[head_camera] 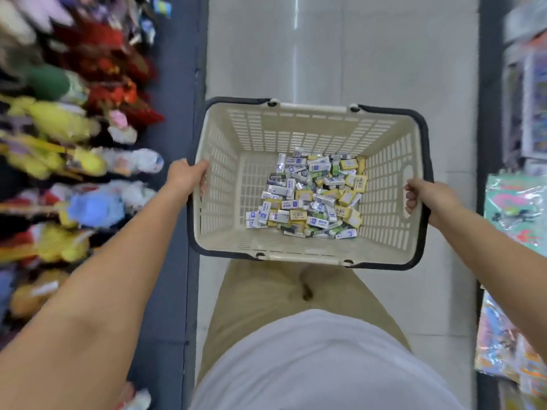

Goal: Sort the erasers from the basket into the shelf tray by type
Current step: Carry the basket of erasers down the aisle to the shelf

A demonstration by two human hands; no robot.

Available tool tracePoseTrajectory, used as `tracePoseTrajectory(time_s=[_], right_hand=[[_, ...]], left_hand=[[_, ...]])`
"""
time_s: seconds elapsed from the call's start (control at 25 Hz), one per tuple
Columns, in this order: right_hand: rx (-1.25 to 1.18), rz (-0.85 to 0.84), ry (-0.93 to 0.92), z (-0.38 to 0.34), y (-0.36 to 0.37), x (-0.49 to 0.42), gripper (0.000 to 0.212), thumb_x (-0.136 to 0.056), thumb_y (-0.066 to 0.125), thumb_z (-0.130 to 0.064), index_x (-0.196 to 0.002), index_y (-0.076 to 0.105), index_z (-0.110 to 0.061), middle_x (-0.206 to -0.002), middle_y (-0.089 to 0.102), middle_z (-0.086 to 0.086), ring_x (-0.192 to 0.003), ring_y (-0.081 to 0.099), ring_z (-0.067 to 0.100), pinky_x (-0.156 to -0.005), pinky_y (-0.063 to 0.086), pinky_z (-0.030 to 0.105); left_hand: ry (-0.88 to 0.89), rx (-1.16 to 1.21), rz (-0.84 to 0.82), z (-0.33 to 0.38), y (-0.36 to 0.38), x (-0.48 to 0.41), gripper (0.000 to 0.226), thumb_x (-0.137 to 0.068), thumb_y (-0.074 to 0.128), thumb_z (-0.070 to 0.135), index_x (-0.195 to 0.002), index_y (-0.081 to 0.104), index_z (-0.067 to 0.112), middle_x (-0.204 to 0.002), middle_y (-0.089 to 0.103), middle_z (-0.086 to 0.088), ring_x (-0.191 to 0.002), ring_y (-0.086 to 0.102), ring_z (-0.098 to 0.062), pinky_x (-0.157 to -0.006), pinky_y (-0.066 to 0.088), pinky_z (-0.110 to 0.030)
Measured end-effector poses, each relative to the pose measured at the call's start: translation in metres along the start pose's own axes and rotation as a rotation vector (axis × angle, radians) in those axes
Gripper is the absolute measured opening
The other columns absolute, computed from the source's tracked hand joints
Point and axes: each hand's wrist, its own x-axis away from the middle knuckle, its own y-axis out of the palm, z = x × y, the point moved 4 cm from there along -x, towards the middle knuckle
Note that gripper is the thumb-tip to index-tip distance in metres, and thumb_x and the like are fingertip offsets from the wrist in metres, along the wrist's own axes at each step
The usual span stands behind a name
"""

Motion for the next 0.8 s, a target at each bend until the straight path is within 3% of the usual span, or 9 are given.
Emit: tracePoseTrajectory(time_s=[0.16,0.32,0.48,0.64,0.8], right_hand=[[-0.069,0.067,0.01,-0.101,-0.001,-0.036,0.021,-0.086,0.056,-0.022,-0.069,0.053,-0.01,-0.058,0.045,0.004,-0.043,0.037,0.016,-0.047,0.037,0.027],[-0.131,0.126,-0.004,-0.203,-0.004,-0.095,0.02,-0.085,0.056,-0.022,-0.069,0.054,-0.01,-0.058,0.046,0.003,-0.041,0.038,0.015,-0.048,0.037,0.028],[-0.179,0.135,0.014,-0.304,-0.006,-0.169,0.021,-0.085,0.056,-0.022,-0.068,0.054,-0.01,-0.057,0.045,0.004,-0.039,0.038,0.015,-0.047,0.037,0.026],[-0.185,0.132,0.016,-0.416,-0.017,-0.224,0.02,-0.085,0.055,-0.02,-0.069,0.054,-0.009,-0.058,0.045,0.005,-0.042,0.038,0.017,-0.046,0.037,0.027],[-0.231,0.131,-0.001,-0.53,-0.022,-0.278,0.022,-0.086,0.053,-0.021,-0.065,0.051,-0.011,-0.056,0.04,0.004,-0.031,0.035,0.012,-0.045,0.034,0.026]], left_hand=[[0.061,-0.065,-0.059,0.129,0.003,-0.087,0.018,-0.079,0.056,0.02,-0.069,0.046,0.009,-0.051,0.052,-0.009,-0.042,0.048,-0.025,-0.055,0.046,-0.034],[0.111,-0.119,-0.104,0.261,0.027,-0.171,0.014,-0.082,0.055,0.019,-0.076,0.045,0.011,-0.053,0.052,-0.007,-0.031,0.046,-0.016,-0.051,0.044,-0.03],[0.122,-0.185,-0.098,0.38,0.06,-0.25,0.021,-0.084,0.056,0.02,-0.068,0.046,0.012,-0.053,0.053,-0.005,-0.032,0.049,-0.012,-0.049,0.046,-0.023],[0.132,-0.163,-0.096,0.494,0.082,-0.316,0.02,-0.085,0.058,0.02,-0.069,0.048,0.011,-0.057,0.055,-0.007,-0.034,0.052,-0.011,-0.054,0.047,-0.028],[0.151,-0.139,-0.139,0.61,0.105,-0.385,0.021,-0.086,0.058,0.021,-0.07,0.047,0.014,-0.058,0.055,-0.006,-0.037,0.053,-0.013,-0.057,0.046,-0.031]])
